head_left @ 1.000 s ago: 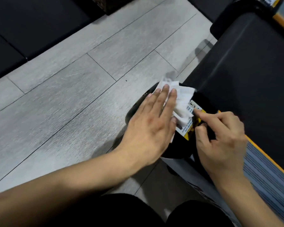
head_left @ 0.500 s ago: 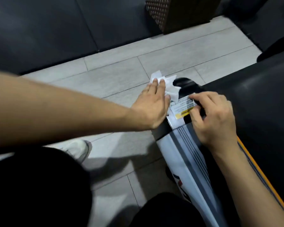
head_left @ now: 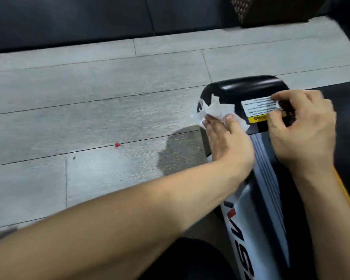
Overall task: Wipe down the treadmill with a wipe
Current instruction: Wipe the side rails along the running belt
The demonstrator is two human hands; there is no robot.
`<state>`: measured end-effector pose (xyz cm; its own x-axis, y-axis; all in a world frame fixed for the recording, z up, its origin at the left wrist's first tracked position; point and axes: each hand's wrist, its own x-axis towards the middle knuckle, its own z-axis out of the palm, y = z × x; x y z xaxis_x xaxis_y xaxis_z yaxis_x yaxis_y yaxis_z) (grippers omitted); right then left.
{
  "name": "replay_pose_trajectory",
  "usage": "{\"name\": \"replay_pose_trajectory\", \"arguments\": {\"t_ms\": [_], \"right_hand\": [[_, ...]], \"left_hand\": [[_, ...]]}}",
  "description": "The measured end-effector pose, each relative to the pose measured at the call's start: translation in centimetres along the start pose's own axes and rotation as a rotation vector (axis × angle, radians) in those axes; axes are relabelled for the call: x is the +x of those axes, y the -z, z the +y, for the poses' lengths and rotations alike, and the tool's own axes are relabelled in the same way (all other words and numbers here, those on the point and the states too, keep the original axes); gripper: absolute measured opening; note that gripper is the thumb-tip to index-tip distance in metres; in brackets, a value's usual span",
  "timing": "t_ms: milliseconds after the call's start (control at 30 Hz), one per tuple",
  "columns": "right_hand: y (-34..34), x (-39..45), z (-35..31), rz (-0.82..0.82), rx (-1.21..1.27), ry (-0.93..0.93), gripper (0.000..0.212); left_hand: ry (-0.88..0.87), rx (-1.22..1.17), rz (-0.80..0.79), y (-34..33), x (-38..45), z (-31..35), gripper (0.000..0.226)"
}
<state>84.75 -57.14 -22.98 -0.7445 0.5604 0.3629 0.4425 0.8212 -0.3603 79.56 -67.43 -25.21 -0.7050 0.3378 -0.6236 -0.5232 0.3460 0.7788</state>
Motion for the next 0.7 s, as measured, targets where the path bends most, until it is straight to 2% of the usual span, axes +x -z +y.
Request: {"name": "replay_pose_trajectory", "arguments": {"t_ms": [100, 167, 233, 300, 400, 533, 600, 700], "right_hand": [[-0.3, 0.3, 0.0, -0.012, 0.020, 0.004, 0.032], [-0.3, 0.3, 0.1, -0.003, 0.020, 0.005, 0.031], [-0.3, 0.1, 0.2, 0.005, 0.010, 0.004, 0.031], [-0.4, 0.3, 0.0, 0.002, 0.025, 0.001, 0.031], [-0.4, 0.3, -0.1, -0.003, 0.003, -0.004, 0.032], [-0.5, 0.3, -0.2, -0.016, -0.015, -0.026, 0.030], [-0.5, 0.3, -0.2, -0.023, -0.017, -0.036, 0.030], [-0.3, 0.3, -0.4, -0.030, -0.017, -0.041, 0.029]], "left_hand": [[0.127, -0.057, 0.003, 0.2, 2.7, -1.7, 0.056], [0.180, -0.046, -0.072, 0.7, 4.6, -3.4, 0.061], [0.276, -0.153, -0.066, 1.2, 6.6, -3.9, 0.064], [0.318, -0.272, -0.030, 1.6, 8.8, -4.0, 0.056], [0.296, -0.328, -0.015, 2.4, 10.3, -2.2, 0.042], [0.031, -0.281, 0.032, 3.4, 9.2, 0.9, 0.051], [-0.109, -0.176, -0.027, 3.5, 7.1, 1.3, 0.037], [-0.262, 0.066, -0.098, 3.3, 3.4, 0.2, 0.061]]}}
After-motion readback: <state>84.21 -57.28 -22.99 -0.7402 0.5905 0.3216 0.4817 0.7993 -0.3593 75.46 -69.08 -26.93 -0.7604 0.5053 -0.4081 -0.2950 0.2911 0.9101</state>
